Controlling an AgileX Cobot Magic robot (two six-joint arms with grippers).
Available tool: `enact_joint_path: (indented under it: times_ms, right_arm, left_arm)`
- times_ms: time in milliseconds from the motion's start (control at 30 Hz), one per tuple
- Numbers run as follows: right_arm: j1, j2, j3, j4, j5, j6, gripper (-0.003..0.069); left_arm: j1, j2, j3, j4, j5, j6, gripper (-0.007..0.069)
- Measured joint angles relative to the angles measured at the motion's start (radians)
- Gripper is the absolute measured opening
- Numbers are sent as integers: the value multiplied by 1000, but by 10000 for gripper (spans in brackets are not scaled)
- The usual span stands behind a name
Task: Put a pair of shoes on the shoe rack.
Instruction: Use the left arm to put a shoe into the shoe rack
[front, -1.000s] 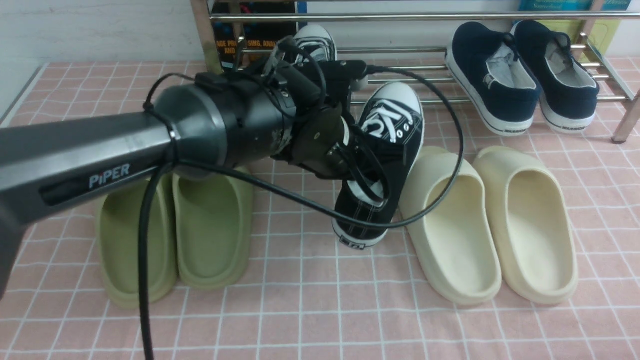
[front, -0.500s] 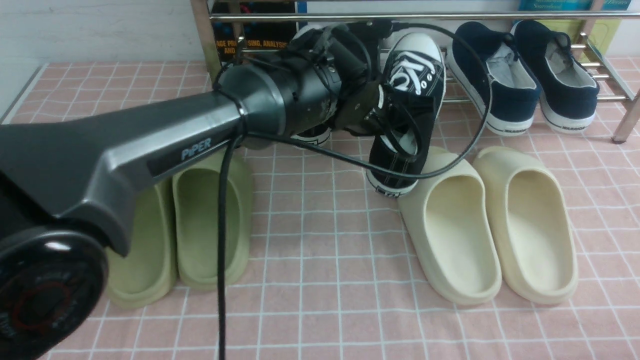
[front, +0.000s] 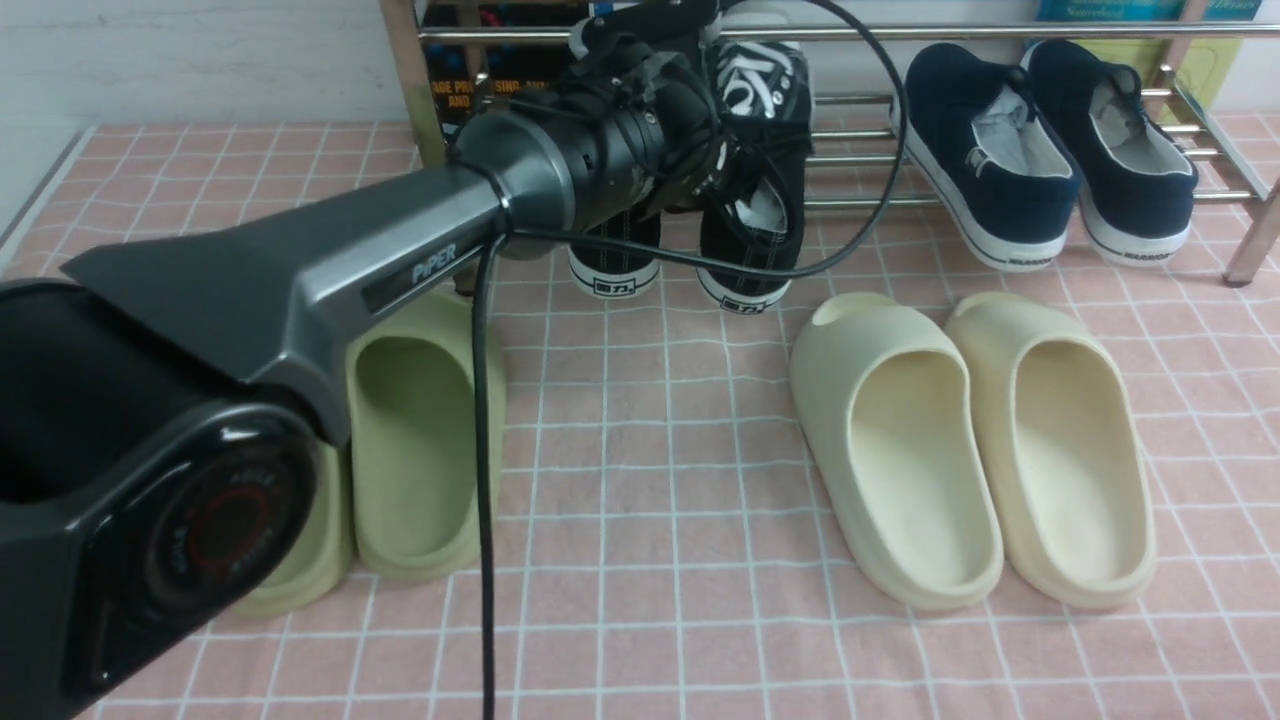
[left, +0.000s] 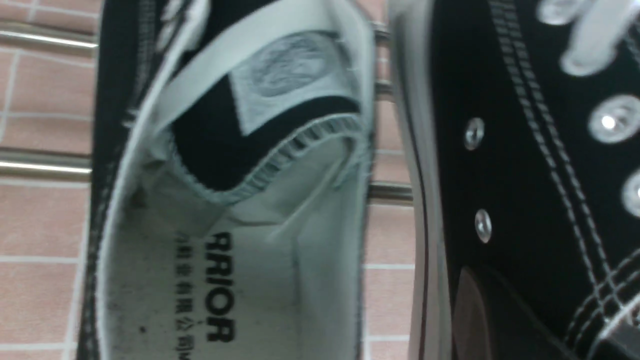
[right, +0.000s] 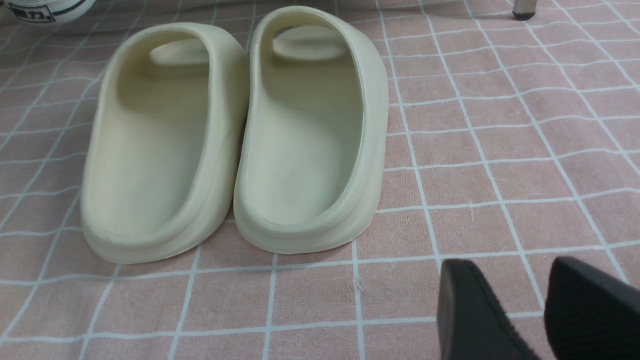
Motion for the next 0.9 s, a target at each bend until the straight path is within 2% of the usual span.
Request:
enact_joint_path:
  times_ms: [300,367,633,733,900]
  right_arm:
    - [0,0,0,0,0,0,240]
    - [0,0,0,0,0,0,240]
    - [0,0,0,0,0,0,240]
    - [0,0,0,0,0,0,240]
    - [0,0,0,0,0,0,240]
  left_arm:
    - [-1,18,-2,20,-64,-5,43]
    - [-1,23,-4,22,-77,-20,69]
    - [5,21,-10,62,-107,-92,277]
    - [5,21,-10,63,-110,-96,316]
    - [5,14,-11,64,-110,-98,321]
